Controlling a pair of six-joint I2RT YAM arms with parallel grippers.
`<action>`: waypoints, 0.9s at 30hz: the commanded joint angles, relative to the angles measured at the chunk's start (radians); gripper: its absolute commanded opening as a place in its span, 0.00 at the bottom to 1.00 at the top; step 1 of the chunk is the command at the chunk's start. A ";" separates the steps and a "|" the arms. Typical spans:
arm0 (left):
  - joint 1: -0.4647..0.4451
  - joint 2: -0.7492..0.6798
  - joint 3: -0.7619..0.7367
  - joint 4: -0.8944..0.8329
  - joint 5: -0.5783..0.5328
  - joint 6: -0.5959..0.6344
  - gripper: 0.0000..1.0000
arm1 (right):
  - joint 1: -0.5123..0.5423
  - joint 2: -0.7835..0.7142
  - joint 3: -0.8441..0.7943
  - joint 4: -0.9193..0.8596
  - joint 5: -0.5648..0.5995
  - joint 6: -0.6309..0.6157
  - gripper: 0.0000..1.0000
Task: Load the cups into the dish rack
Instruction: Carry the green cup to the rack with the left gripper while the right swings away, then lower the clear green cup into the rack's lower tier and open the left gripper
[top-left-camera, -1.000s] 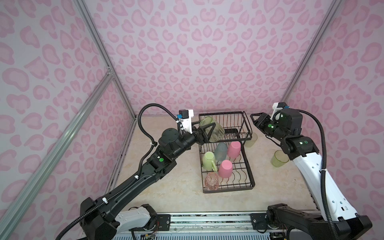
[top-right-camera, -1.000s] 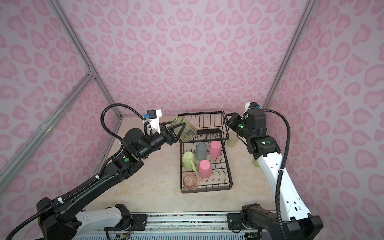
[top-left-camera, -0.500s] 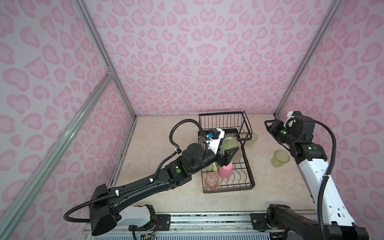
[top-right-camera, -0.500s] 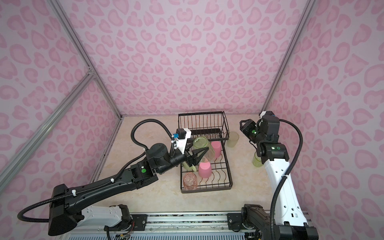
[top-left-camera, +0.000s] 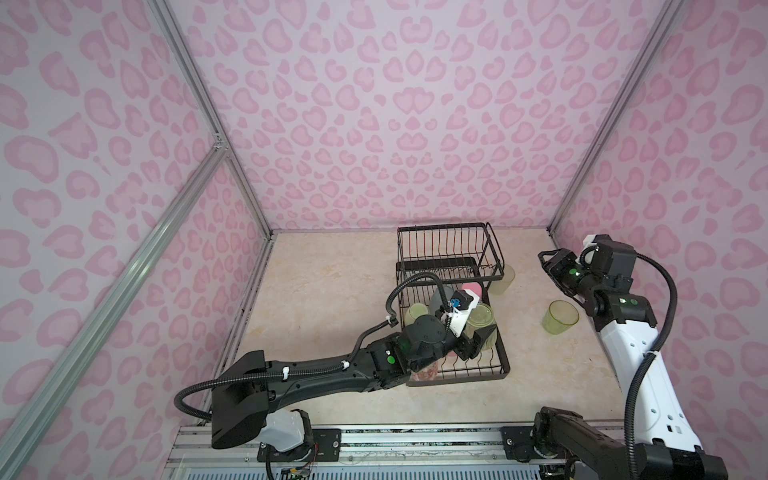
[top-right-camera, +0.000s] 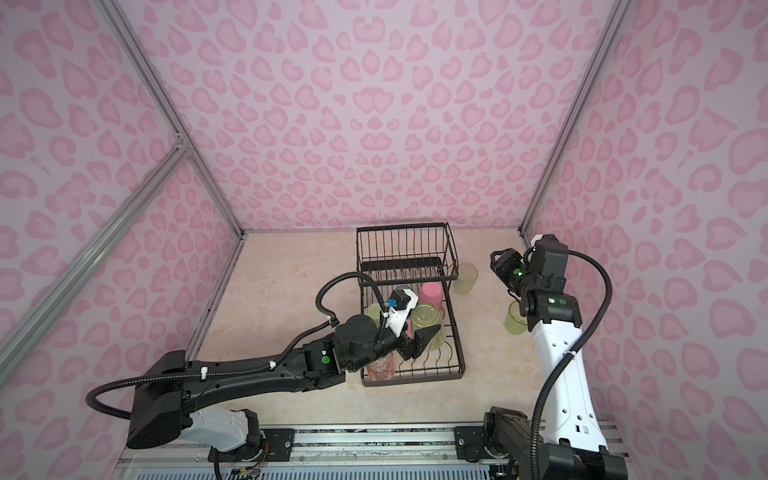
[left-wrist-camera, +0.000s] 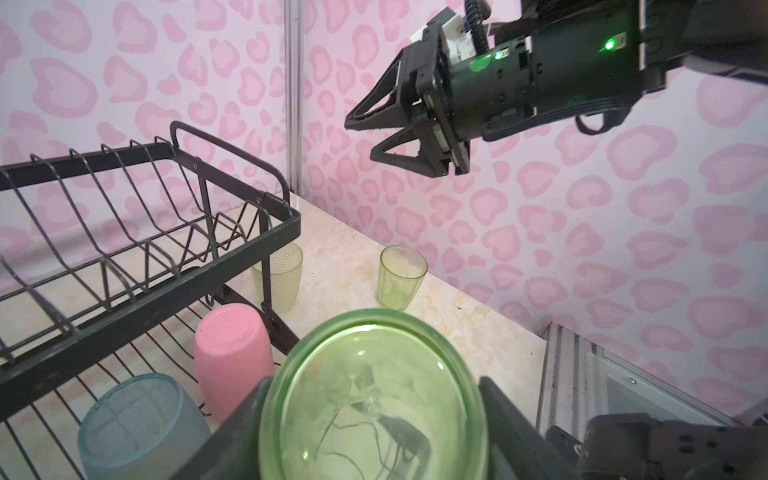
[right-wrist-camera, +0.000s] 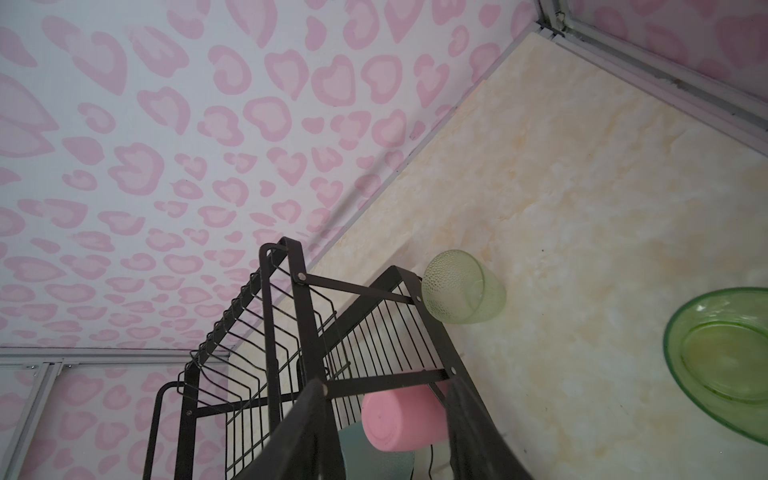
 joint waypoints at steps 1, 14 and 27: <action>-0.021 0.046 0.009 0.096 -0.055 0.002 0.60 | -0.013 0.007 -0.014 0.012 -0.020 -0.028 0.47; -0.096 0.231 0.017 0.199 -0.260 0.003 0.60 | -0.036 0.024 -0.038 0.038 -0.057 -0.038 0.48; -0.151 0.348 0.094 0.152 -0.511 -0.053 0.62 | -0.048 0.000 -0.078 0.059 -0.058 -0.046 0.48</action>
